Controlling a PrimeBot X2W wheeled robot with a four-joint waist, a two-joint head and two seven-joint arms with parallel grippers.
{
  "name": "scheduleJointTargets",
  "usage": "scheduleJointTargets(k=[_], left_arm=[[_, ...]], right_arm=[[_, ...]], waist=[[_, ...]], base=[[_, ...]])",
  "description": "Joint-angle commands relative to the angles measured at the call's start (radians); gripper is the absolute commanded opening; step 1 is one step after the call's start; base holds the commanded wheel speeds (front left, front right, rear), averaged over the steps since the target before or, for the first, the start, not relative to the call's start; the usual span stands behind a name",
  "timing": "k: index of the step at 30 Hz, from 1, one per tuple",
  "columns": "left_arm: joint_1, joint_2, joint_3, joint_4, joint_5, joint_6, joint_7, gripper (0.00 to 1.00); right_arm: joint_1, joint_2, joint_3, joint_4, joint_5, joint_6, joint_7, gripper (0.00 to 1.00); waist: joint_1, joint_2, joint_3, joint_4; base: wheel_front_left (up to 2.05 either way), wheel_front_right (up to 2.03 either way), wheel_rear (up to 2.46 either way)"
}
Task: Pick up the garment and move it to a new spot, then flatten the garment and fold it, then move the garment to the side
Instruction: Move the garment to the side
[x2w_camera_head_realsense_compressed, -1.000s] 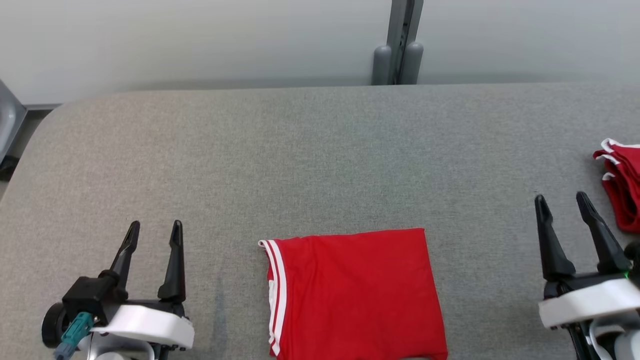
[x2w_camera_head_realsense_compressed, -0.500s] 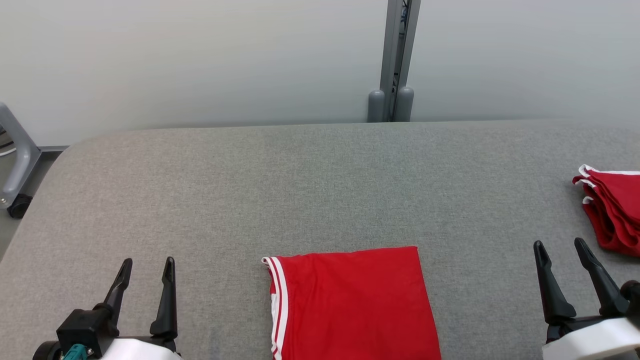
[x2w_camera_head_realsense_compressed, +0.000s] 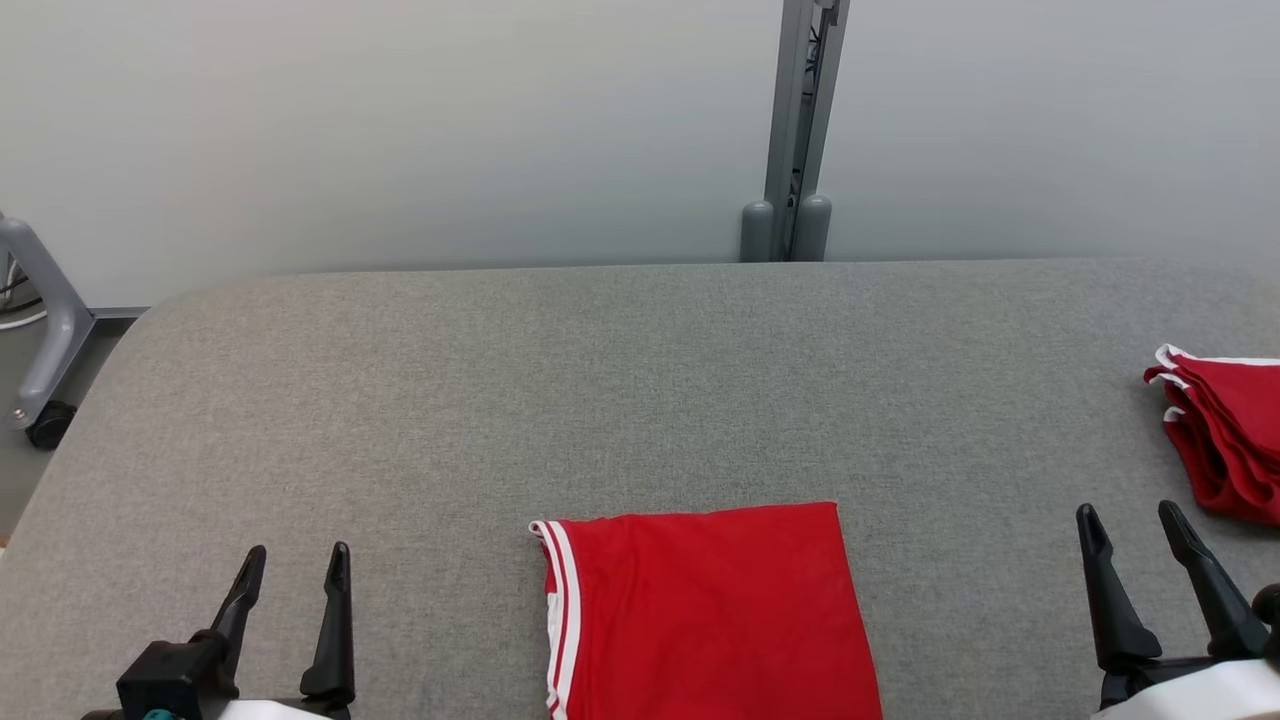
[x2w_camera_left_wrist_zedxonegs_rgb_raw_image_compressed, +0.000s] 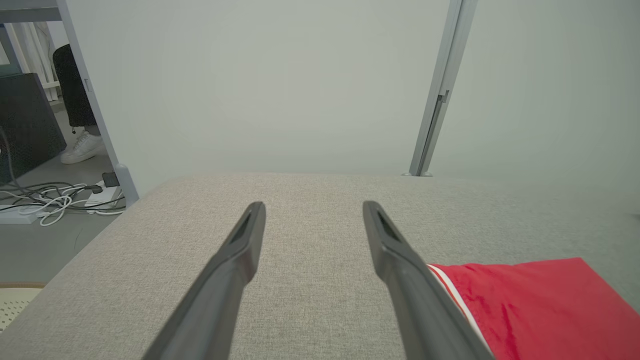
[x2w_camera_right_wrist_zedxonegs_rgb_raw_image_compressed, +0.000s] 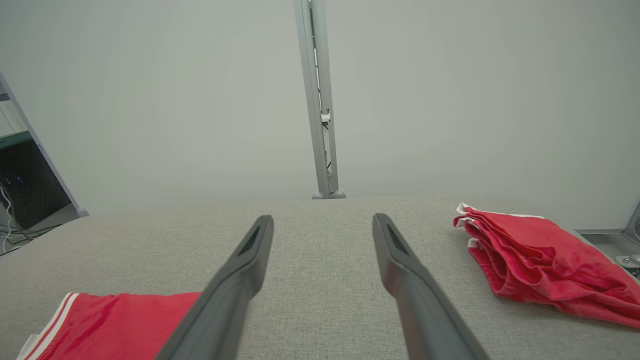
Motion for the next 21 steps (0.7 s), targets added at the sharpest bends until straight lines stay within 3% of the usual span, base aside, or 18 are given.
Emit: scheduleJointTargets(k=[1,21], left_arm=[[0.004,0.006,0.0,-0.004,-0.005,0.002,0.0,1.0],[-0.019,0.009,-0.013,-0.006,-0.005,0.008,-0.003,1.0]], right_arm=[[0.009,-0.002,-0.003,-0.006,-0.004,0.001,0.006,1.0],[0.011,0.007,-0.013,-0.009,-0.006,0.001,0.01,1.0]], waist=[[-0.0001,-0.0001,0.001,-0.001],[-0.0001,-0.0001,0.009,-0.002]], base=[[0.0,0.0,0.0],[0.0,0.0,0.0]])
